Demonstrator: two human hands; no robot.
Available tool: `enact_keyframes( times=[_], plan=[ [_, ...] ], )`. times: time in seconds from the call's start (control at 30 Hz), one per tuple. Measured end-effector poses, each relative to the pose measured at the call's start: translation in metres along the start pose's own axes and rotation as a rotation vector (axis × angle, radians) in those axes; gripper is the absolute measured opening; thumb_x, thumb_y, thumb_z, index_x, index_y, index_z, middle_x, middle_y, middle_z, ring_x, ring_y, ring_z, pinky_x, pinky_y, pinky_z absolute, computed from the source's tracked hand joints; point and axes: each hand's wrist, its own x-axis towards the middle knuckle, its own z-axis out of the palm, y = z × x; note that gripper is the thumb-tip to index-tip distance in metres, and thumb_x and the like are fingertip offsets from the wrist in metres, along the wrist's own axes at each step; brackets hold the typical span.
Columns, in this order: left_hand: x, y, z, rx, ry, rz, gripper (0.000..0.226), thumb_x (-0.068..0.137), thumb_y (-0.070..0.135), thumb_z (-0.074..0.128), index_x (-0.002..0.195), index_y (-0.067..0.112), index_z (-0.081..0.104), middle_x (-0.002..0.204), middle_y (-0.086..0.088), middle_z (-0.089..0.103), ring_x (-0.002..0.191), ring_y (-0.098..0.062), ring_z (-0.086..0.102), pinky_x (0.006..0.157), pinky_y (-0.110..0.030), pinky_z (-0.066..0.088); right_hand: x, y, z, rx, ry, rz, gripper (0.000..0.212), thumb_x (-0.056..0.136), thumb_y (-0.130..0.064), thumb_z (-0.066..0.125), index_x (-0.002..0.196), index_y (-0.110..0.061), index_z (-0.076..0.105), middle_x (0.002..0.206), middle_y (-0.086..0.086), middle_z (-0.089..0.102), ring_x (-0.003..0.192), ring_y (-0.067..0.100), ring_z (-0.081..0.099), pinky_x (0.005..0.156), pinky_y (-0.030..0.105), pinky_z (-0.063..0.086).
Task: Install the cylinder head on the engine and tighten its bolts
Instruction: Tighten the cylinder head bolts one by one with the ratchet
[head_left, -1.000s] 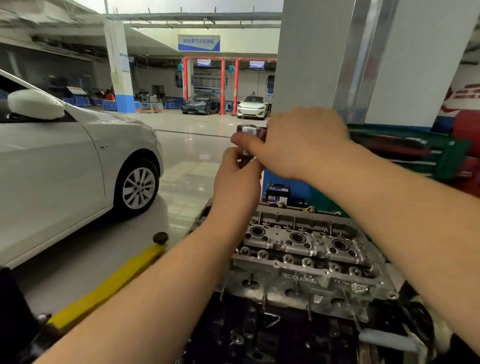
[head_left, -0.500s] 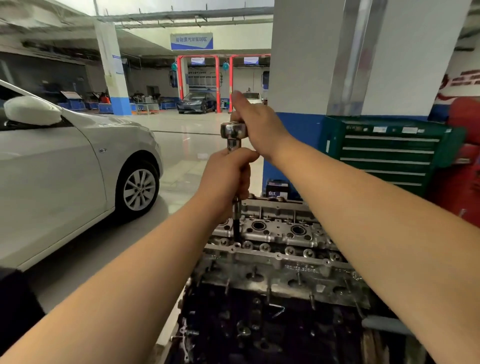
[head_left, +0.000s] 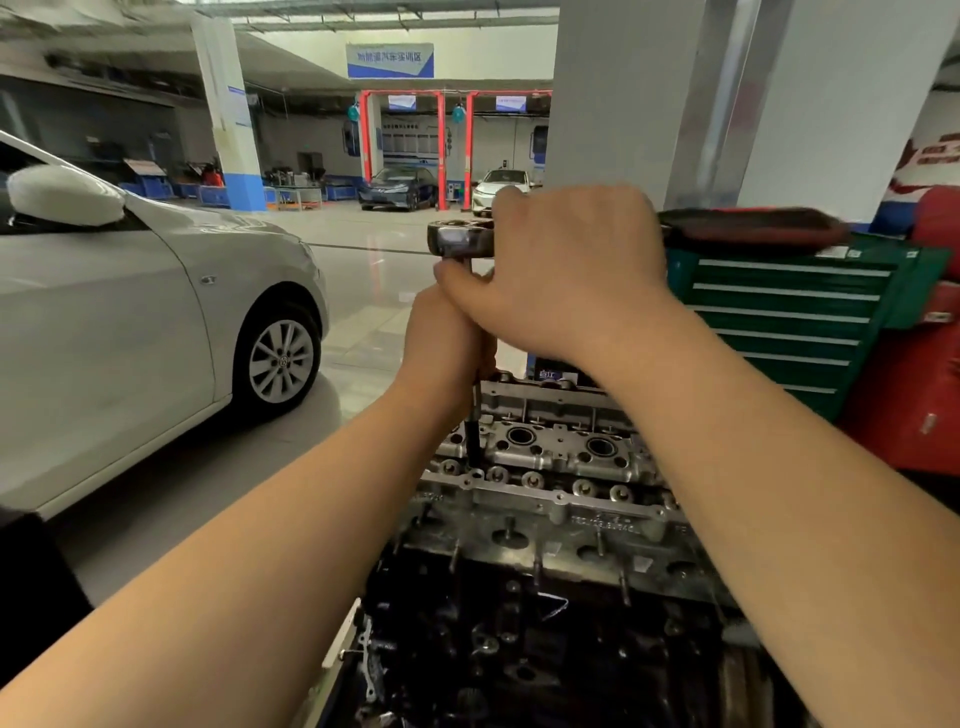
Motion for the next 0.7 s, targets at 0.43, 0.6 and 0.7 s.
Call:
enact_keyframes(
  times=[0.43,0.6,0.7],
  plan=[
    [-0.004,-0.008,0.012,-0.039,-0.033,0.054,0.018,0.071,0.018,0.06,0.061,0.014,0.047,0.047,0.0,0.039,0.041,-0.013,0.032,0.043,-0.022,0.027,0.013,0.022,-0.01,0.016,-0.435,-0.066,0.045,0.096,-0.029,0.053,0.137,-0.014,0.044,0.087,0.001,0.049,0.073,0.022,0.047,0.063,0.036,0.035],
    [0.003,-0.015,0.009,0.041,0.042,0.04,0.025,0.083,0.005,0.058,0.062,0.011,0.046,0.047,0.004,0.041,0.042,-0.006,0.031,0.043,-0.019,0.027,-0.005,0.0,-0.005,-0.179,-0.151,-0.092,0.043,0.096,-0.021,0.049,0.136,-0.005,0.049,0.071,0.005,0.051,0.052,0.024,0.03,0.049,0.033,0.023],
    [0.005,-0.016,0.006,-0.031,0.045,-0.008,0.038,0.093,0.023,0.064,0.065,0.019,0.04,0.058,-0.005,0.033,0.05,-0.017,0.031,0.045,-0.023,0.029,0.01,0.022,0.017,0.133,-0.141,-0.17,0.044,0.092,-0.022,0.054,0.136,-0.022,0.05,0.082,-0.001,0.062,0.067,0.029,0.046,0.061,0.035,0.036]
  ],
)
